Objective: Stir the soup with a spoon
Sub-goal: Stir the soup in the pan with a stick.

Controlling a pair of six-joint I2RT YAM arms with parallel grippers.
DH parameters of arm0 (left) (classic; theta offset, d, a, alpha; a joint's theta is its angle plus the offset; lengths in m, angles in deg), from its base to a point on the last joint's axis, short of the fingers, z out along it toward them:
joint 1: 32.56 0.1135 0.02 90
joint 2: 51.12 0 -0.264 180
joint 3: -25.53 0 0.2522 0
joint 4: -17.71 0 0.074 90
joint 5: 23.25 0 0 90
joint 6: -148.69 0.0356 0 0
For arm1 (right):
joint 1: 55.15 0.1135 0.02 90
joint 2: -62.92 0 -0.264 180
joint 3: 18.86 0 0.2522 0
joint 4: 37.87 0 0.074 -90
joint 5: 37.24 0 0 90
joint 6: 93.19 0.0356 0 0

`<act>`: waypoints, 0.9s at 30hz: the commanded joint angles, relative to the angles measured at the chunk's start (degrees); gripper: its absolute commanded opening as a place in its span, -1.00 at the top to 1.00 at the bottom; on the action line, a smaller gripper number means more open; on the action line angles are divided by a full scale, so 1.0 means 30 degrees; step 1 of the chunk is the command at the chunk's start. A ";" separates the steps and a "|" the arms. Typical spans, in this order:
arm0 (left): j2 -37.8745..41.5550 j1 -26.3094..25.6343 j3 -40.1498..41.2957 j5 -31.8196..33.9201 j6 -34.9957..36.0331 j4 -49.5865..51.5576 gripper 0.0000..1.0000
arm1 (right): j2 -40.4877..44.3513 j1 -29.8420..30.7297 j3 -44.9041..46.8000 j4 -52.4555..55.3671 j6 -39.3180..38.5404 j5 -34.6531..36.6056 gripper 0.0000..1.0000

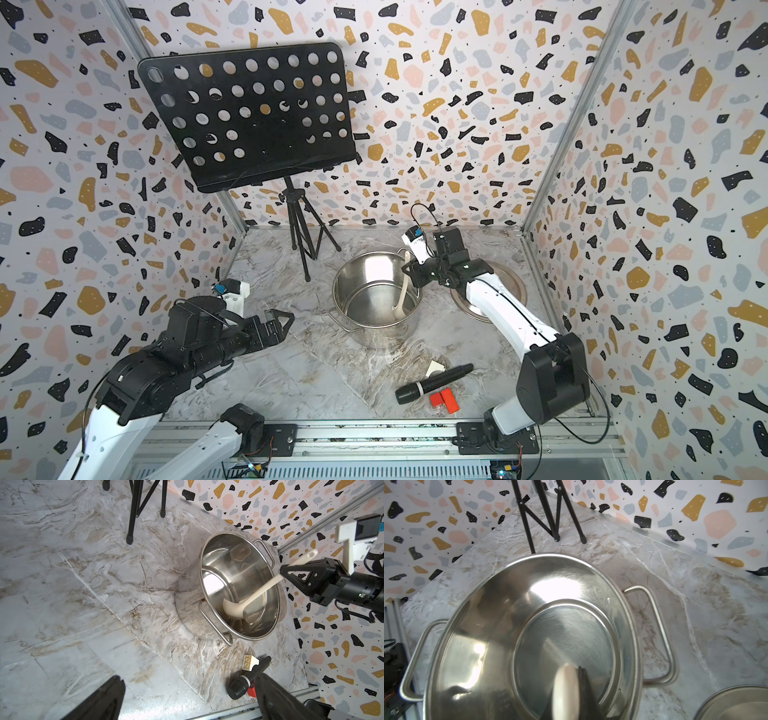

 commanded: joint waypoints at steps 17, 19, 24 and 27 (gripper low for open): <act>-0.0031 -0.0016 0.0064 0.0028 0.0404 -0.0614 -0.99 | -0.4177 0.5161 -0.5867 -0.0352 -0.1232 -0.0143 1.00; 0.0174 -0.0022 0.0064 0.0168 0.0412 -0.0409 -0.99 | -0.5133 0.5175 -0.7101 -0.0154 -0.1330 -0.0379 1.00; 0.0467 -0.0013 -0.0156 0.0364 0.0395 -0.0013 -0.99 | -0.6955 0.5113 -0.9208 -0.0022 -0.1507 -0.0209 1.00; 0.0467 -0.0013 -0.0434 0.0477 0.0404 0.0293 -0.99 | -0.7898 0.4610 -1.0370 -0.0025 -0.1102 0.0128 1.00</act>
